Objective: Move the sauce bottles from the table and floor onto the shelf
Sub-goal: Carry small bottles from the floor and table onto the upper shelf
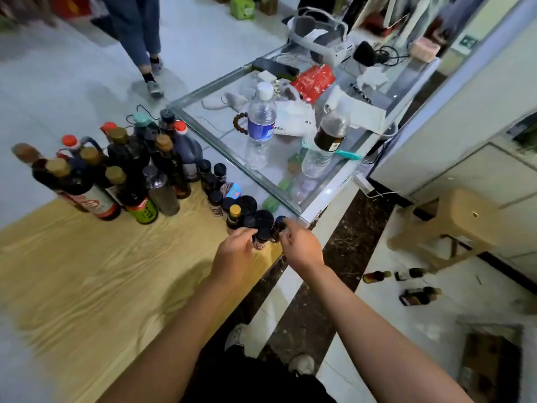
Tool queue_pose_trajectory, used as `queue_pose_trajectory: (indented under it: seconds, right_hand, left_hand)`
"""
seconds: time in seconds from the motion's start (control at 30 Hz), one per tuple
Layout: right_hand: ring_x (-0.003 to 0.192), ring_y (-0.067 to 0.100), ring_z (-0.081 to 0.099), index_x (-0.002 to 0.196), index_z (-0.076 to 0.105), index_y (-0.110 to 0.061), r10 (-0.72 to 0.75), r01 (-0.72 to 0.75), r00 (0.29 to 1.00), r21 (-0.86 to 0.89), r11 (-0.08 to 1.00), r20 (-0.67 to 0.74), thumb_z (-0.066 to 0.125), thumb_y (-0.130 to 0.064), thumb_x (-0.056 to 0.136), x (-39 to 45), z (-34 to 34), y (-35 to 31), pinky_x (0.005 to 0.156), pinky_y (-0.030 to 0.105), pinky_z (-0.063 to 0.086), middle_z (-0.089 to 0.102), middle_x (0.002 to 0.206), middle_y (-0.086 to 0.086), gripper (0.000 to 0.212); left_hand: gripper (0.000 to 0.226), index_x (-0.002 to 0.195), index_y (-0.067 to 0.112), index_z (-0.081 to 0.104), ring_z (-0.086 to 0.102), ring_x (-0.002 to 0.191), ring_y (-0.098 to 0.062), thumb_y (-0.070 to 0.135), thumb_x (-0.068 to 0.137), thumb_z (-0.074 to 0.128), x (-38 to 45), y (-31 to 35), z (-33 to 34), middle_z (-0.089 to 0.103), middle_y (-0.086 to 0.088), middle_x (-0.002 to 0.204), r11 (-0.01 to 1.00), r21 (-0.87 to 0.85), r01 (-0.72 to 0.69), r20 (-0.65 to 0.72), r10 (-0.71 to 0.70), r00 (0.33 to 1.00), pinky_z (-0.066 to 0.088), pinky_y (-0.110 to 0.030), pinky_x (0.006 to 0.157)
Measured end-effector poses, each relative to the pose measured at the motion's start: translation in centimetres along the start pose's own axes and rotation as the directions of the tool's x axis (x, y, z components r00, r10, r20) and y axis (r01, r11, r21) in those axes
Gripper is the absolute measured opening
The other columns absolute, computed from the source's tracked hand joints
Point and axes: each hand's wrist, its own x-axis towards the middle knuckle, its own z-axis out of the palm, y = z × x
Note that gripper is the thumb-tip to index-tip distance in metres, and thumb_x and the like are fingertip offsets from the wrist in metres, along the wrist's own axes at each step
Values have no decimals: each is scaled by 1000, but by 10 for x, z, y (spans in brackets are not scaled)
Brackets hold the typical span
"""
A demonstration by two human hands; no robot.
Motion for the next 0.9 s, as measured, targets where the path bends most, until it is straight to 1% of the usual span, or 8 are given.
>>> queue_pose_trajectory:
  seconds: [0.1,0.2,0.3,0.37,0.53,0.7,0.83,0.9]
  right_hand:
    - [99,35,62,142,42,-19,18,-17,1000,-113,993,5,43,-21,100,14,2,5,78,42,52,61,119,14,42]
    - [104,37,61,147,36,-18,37,-29,998,-134,991,59,45,-20,99,26,7,13,77,40,49,61,118,16,49]
    - [107,38,60,145,36,-16,32,-13,992,-157,987,121,51,-23,98,36,12,17,79,42,51,60,119,17,50]
    - [106,36,60,133,44,-15,20,1,992,-164,986,128,56,-28,97,41,18,17,81,45,53,60,117,16,40]
    - [94,35,59,111,45,-15,79,-76,992,-34,997,94,62,-28,93,45,29,15,70,40,50,60,107,14,28]
    - [92,38,61,116,41,-15,124,-131,986,55,990,115,59,-18,96,45,31,18,74,47,54,58,111,17,27]
    - [90,33,64,117,43,-18,125,-139,986,124,983,111,58,-12,95,42,29,21,71,41,52,61,107,12,27]
    - [90,32,66,117,45,-21,125,-141,986,146,979,111,60,-11,93,39,30,25,74,43,54,63,105,10,30]
  left_hand:
    - [42,126,10,63,62,109,-28,-4,88,55,11,-3,12,66,-8,123,993,109,-46,70,38,997,48,-36,90]
    - [49,133,12,57,59,115,-27,-4,88,54,21,-2,20,59,-6,133,990,132,-57,131,40,991,47,-36,93]
    - [56,143,17,46,60,113,-27,1,89,53,31,-3,27,47,-1,145,944,310,-113,202,51,978,49,-37,87]
    - [57,145,18,42,62,109,-29,6,91,54,37,-2,30,43,0,149,908,394,-140,207,60,976,51,-38,81]
    - [54,143,19,42,63,103,-30,8,92,52,44,-5,33,48,-2,142,873,450,-191,277,67,958,51,-38,75]
    - [59,150,19,29,59,104,-29,9,95,48,42,-4,37,36,-7,144,814,541,-212,319,35,947,48,-35,74]
    - [57,145,17,34,56,105,-28,9,92,55,42,-4,43,35,-9,139,825,530,-198,319,23,947,48,-34,76]
    - [51,140,15,37,56,106,-27,13,93,56,43,-2,46,38,-9,138,824,534,-189,309,19,951,49,-33,74]
